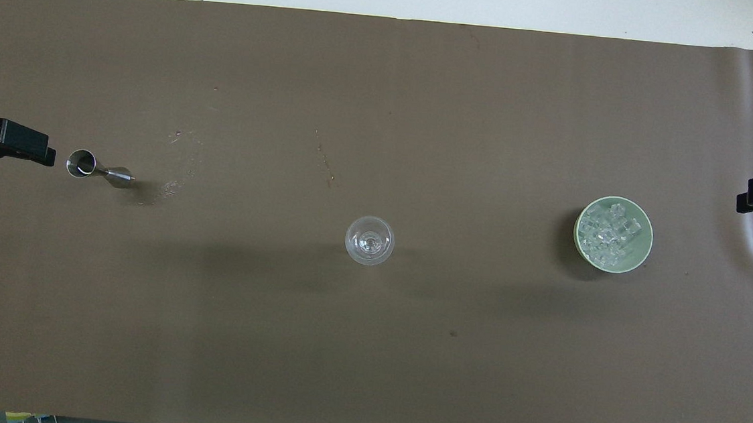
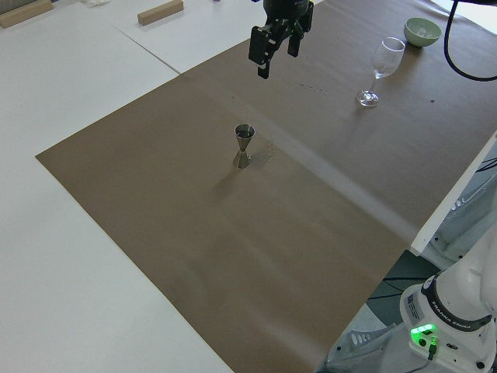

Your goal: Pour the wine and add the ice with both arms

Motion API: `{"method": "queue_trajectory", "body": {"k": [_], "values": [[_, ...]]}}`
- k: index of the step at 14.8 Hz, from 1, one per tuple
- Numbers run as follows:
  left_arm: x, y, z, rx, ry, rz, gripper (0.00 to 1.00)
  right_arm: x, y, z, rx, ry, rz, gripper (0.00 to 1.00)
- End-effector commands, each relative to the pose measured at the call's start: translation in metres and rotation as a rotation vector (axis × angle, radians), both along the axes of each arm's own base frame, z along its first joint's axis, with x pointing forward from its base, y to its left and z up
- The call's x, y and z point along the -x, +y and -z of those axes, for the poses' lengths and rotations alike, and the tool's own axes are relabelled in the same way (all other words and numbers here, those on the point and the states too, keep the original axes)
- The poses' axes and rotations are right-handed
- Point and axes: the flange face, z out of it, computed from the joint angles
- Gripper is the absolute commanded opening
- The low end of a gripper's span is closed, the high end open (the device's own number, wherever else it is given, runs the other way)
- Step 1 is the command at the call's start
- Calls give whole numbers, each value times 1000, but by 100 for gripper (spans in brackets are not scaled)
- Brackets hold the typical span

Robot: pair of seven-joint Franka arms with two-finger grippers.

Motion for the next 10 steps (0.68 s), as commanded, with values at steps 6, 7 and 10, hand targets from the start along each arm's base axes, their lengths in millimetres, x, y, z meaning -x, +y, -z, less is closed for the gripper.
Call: {"method": "queue_trajectory", "body": {"k": [6,7,10], "values": [[7,1,-2,11,-11,2,100,6,1,-1,-13,4,-19,100],[7,1,-2,11,-11,2,100,7,0,-1,-13,4,-17,100],[7,1,-2,11,-12,2,100,6,1,-1,-13,4,-19,100]]}}
